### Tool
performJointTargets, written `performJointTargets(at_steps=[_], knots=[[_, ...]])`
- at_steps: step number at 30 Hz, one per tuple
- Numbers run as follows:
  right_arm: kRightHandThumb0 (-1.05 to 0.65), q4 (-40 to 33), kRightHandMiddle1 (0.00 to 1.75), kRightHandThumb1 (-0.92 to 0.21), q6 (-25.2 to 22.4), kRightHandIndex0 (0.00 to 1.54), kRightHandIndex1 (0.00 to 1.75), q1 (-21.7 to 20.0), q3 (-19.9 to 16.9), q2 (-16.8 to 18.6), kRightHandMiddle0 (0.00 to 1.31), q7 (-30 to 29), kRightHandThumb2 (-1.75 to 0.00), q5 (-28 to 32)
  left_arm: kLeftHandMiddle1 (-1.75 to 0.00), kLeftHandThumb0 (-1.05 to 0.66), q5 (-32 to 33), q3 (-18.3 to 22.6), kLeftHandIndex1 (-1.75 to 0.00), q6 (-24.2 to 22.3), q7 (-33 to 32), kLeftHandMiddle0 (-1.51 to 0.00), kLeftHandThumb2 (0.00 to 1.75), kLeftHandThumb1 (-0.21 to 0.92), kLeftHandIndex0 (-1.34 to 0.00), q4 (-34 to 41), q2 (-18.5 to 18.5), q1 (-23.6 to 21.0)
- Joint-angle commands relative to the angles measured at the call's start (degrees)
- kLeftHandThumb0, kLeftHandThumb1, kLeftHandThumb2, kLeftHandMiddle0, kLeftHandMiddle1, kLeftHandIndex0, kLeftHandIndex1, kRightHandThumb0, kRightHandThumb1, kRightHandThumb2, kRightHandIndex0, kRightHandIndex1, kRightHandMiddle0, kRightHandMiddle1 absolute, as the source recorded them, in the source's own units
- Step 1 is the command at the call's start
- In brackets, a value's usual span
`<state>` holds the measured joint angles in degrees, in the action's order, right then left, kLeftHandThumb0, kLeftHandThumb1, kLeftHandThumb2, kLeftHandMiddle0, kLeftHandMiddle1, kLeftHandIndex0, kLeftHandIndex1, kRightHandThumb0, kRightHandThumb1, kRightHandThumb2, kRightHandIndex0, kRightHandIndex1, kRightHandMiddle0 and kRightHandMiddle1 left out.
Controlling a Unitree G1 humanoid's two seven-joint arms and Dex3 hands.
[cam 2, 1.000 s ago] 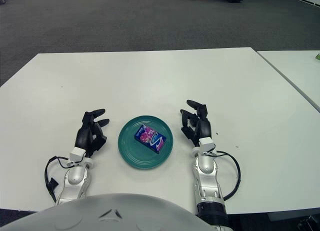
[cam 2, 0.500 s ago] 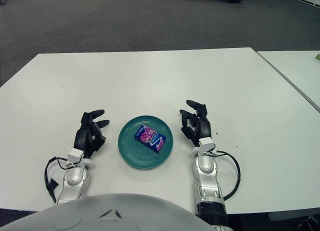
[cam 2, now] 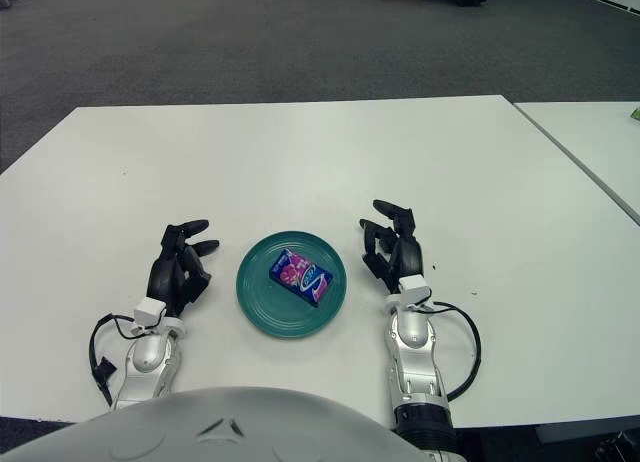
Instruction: Put the gum into the plate.
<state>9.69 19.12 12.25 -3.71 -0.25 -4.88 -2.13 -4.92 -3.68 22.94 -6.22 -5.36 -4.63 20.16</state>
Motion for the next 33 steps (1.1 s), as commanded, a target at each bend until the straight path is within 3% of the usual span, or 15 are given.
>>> performJointTargets(at_steps=[1,33], knots=[[-0.61,7.8,1.08,-0.92,-3.6,0.49,0.58,4.8,-0.5,0.6,0.03,0.2,-0.65,0.7,-1.11,-0.82,1.1,-0.2,-1.31,-3.9,1.4,-0.41,1.04,0.92,-0.21,-1.6,0.2,1.5],[-0.6,7.0,1.07,-0.92,-3.1,0.45,0.59,5.9,0.0,0.4,0.01,-0.1,-0.69,-0.1,-1.1,-0.83,3.0,0.4,-1.29,-4.2,3.3,-0.38,1.06,0.92,-0.19,-0.8,1.2,1.8]])
